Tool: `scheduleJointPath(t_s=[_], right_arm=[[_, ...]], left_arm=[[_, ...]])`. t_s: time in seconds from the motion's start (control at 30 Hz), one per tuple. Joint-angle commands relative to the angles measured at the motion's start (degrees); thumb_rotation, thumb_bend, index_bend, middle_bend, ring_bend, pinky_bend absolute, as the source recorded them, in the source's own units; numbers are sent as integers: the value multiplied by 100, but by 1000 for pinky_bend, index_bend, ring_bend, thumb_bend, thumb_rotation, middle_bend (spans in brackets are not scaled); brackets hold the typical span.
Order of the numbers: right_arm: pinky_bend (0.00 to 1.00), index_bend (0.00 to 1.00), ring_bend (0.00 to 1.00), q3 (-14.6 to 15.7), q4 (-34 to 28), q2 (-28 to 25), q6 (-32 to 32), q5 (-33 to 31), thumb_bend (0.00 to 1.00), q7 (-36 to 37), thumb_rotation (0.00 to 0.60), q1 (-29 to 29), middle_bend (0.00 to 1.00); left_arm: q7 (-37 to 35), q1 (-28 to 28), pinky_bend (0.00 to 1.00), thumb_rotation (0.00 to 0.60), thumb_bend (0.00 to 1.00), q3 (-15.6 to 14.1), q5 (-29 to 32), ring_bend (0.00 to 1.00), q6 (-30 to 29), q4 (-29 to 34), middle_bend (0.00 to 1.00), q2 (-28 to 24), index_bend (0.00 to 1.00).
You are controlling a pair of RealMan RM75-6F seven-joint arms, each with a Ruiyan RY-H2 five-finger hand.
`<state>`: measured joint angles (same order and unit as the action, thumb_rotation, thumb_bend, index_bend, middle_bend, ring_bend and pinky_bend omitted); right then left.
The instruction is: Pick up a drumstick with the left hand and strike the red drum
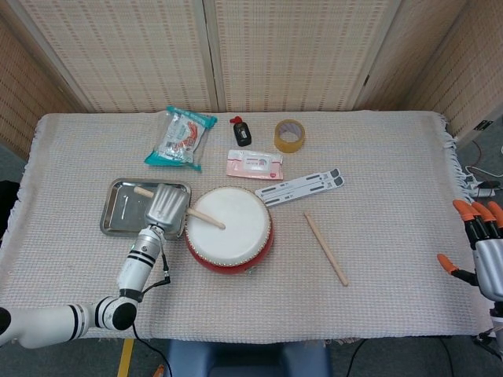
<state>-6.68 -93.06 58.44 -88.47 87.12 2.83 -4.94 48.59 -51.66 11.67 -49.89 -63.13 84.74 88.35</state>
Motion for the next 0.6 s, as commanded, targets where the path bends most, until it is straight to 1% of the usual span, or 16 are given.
scheduleJointPath(t_s=[0.03, 0.07, 0.1, 0.13, 0.2, 0.33, 0.47, 0.6], right_arm=[[23, 0, 0, 0, 2, 0, -5, 2, 193, 4, 600, 1, 112], [24, 0, 0, 2, 6, 3, -5, 2, 193, 5, 600, 1, 112], [24, 0, 0, 3, 9, 7, -3, 0, 193, 8, 600, 0, 112], [24, 0, 0, 3, 12, 11, 1, -2, 193, 13, 600, -2, 112], [24, 0, 0, 6, 17, 18, 8, -6, 193, 21, 600, -3, 112], [23, 0, 0, 6, 28, 28, 8, -6, 194, 30, 600, -6, 112], [24, 0, 0, 4, 38, 26, 15, -25, 194, 44, 600, -5, 112], [23, 0, 0, 5, 51, 31, 37, -46, 193, 61, 600, -9, 112]], left_arm=[[-862, 136, 1000, 600, 715, 345, 103, 1000, -108, 333, 1000, -45, 1000], [-1225, 206, 1000, 600, 716, 491, 136, 1000, -72, 496, 1000, -128, 1000], [-1427, 245, 1000, 600, 716, 562, 131, 1000, -45, 586, 1000, -191, 1000], [-1550, 267, 1000, 600, 716, 598, 102, 1000, -30, 639, 1000, -243, 1000], [-1583, 266, 1000, 600, 715, 580, 7, 1000, -56, 634, 1000, -274, 1000], [-1251, 160, 1000, 600, 715, 365, -144, 1000, -91, 355, 1000, -104, 1000], [-552, 12, 1000, 600, 715, 19, -263, 1000, -91, -106, 1000, 133, 1000], [-275, -22, 1000, 600, 715, -113, -175, 999, 19, -106, 1000, 135, 1000]])
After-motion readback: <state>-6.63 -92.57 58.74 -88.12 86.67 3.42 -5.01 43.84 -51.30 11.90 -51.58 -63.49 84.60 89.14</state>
